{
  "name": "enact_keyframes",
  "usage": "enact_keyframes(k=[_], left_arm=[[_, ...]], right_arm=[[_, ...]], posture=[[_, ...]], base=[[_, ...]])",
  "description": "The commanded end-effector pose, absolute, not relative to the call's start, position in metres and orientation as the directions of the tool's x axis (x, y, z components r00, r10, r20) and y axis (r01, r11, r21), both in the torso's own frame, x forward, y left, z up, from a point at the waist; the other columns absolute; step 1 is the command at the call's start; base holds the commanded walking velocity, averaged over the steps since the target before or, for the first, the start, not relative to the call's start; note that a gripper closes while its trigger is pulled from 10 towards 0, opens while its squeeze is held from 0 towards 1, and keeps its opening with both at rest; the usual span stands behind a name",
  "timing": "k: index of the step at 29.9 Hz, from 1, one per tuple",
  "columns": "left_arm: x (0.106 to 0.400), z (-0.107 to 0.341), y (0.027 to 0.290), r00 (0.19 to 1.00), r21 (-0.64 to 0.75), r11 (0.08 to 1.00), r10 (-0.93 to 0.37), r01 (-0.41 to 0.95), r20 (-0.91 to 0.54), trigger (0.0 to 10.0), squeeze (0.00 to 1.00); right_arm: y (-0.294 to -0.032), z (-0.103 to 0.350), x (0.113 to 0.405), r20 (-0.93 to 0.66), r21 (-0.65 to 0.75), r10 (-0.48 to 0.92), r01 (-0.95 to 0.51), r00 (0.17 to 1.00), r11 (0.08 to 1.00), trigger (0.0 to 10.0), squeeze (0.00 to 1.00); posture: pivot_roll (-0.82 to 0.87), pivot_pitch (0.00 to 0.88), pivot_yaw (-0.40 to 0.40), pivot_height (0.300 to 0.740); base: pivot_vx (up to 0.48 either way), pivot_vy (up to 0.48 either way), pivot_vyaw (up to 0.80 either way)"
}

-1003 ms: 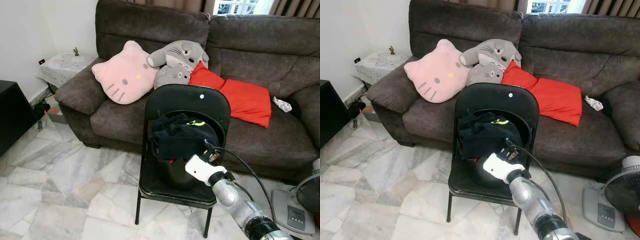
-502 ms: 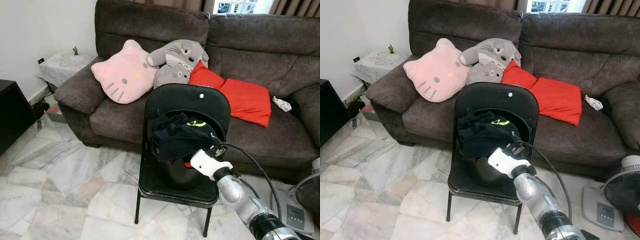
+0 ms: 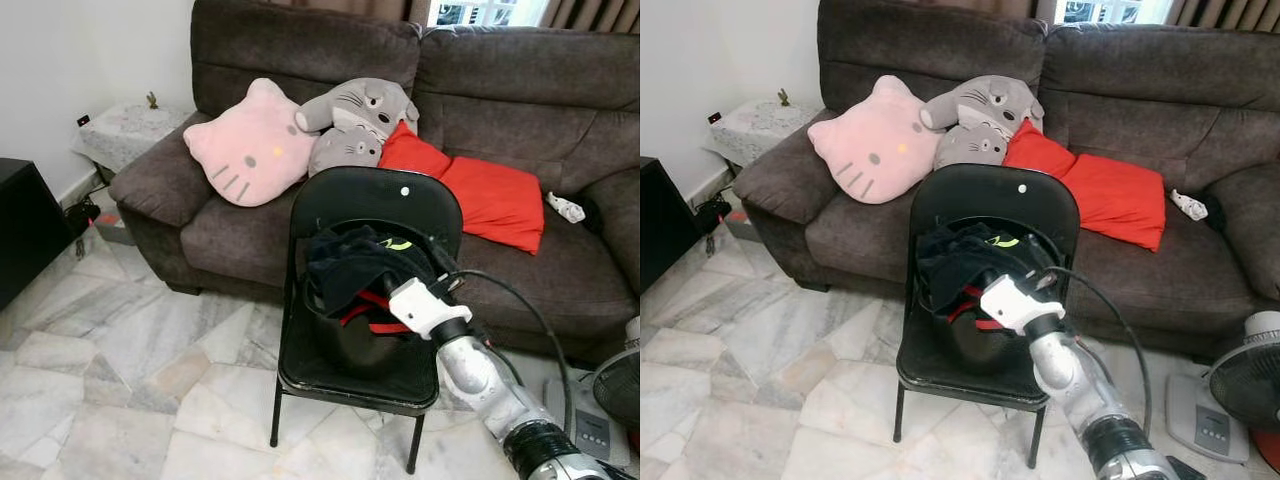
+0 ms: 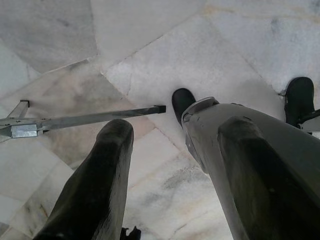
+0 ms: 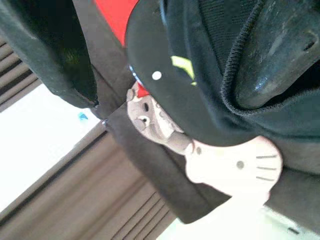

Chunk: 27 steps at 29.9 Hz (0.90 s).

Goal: Hang hanger

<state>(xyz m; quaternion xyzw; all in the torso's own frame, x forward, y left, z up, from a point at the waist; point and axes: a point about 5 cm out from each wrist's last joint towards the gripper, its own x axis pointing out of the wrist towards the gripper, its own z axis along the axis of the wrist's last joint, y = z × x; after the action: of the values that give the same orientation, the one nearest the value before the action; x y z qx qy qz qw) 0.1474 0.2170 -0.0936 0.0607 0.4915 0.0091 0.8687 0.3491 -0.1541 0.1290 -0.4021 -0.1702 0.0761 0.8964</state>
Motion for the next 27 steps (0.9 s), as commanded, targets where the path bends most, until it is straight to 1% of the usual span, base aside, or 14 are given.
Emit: enact_keyframes(k=[1, 4, 8, 10, 11, 13, 16, 20, 24, 27], left_arm=[[0.142, -0.095, 0.219, 0.499, 0.119, 0.992, 0.078, 0.051, -0.863, 10.0, 0.0], [0.141, -0.095, 0.219, 0.499, 0.118, 0.992, 0.078, 0.05, -0.863, 10.0, 0.0], [0.141, -0.096, 0.218, 0.497, 0.116, 0.992, 0.076, 0.051, -0.864, 10.0, 0.0], [0.14, -0.097, 0.215, 0.496, 0.113, 0.992, 0.071, 0.055, -0.866, 10.0, 0.0], [0.14, -0.097, 0.215, 0.496, 0.113, 0.992, 0.071, 0.055, -0.866, 10.0, 0.0], [0.141, -0.097, 0.211, 0.496, 0.109, 0.992, 0.067, 0.058, -0.866, 10.0, 0.0], [0.143, -0.098, 0.206, 0.497, 0.105, 0.992, 0.061, 0.062, -0.866, 10.0, 0.0], [0.144, -0.098, 0.203, 0.498, 0.104, 0.992, 0.057, 0.066, -0.865, 10.0, 0.0], [0.144, -0.098, 0.202, 0.498, 0.103, 0.992, 0.057, 0.066, -0.865, 10.0, 0.0], [0.14, -0.098, 0.209, 0.492, 0.11, 0.992, 0.067, 0.06, -0.868, 10.0, 0.0]], right_arm=[[-0.156, 0.137, 0.351, 0.276, -0.728, 0.263, 0.023, 0.924, 0.686, 10.0, 0.0], [-0.156, 0.14, 0.35, 0.289, -0.722, 0.261, 0.03, 0.921, 0.692, 10.0, 0.0], [-0.161, 0.141, 0.346, 0.325, -0.707, 0.216, 0.084, 0.921, 0.703, 10.0, 0.0], [-0.17, 0.14, 0.342, 0.344, -0.696, 0.161, 0.136, 0.925, 0.705, 10.0, 0.0], [-0.17, 0.14, 0.342, 0.344, -0.696, 0.161, 0.136, 0.925, 0.705, 10.0, 0.0], [-0.179, 0.137, 0.34, 0.341, -0.687, 0.1, 0.176, 0.935, 0.705, 10.0, 0.0], [-0.187, 0.135, 0.337, 0.34, -0.657, 0.051, 0.198, 0.939, 0.728, 10.0, 0.0], [-0.192, 0.131, 0.335, 0.322, -0.65, 0.022, 0.204, 0.947, 0.733, 10.0, 0.0], [-0.193, 0.127, 0.335, 0.287, -0.617, -0.003, 0.188, 0.958, 0.764, 10.0, 0.0], [-0.182, 0.12, 0.334, 0.229, -0.581, 0.052, 0.093, 0.972, 0.808, 10.0, 0.0]], posture=[[-0.17, 0.059, 0.006, 0.74], [-0.17, 0.06, 0.005, 0.74], [-0.17, 0.061, 0.005, 0.74], [-0.17, 0.062, 0.004, 0.74], [-0.17, 0.062, 0.004, 0.74], [-0.17, 0.063, 0.004, 0.74], [-0.17, 0.063, 0.004, 0.74], [-0.17, 0.062, 0.003, 0.74], [-0.17, 0.061, 0.003, 0.74], [-0.17, 0.06, 0.004, 0.74]], base=[[0.0, 0.0, 0.0], [0.0, 0.0, 0.0], [0.0, 0.0, 0.0], [0.0, 0.0, 0.0], [0.0, 0.0, 0.0], [0.0, 0.0, 0.0], [0.0, 0.0, 0.0], [0.0, 0.0, 0.0], [0.0, 0.0, 0.0], [0.0, 0.0, 0.0]])
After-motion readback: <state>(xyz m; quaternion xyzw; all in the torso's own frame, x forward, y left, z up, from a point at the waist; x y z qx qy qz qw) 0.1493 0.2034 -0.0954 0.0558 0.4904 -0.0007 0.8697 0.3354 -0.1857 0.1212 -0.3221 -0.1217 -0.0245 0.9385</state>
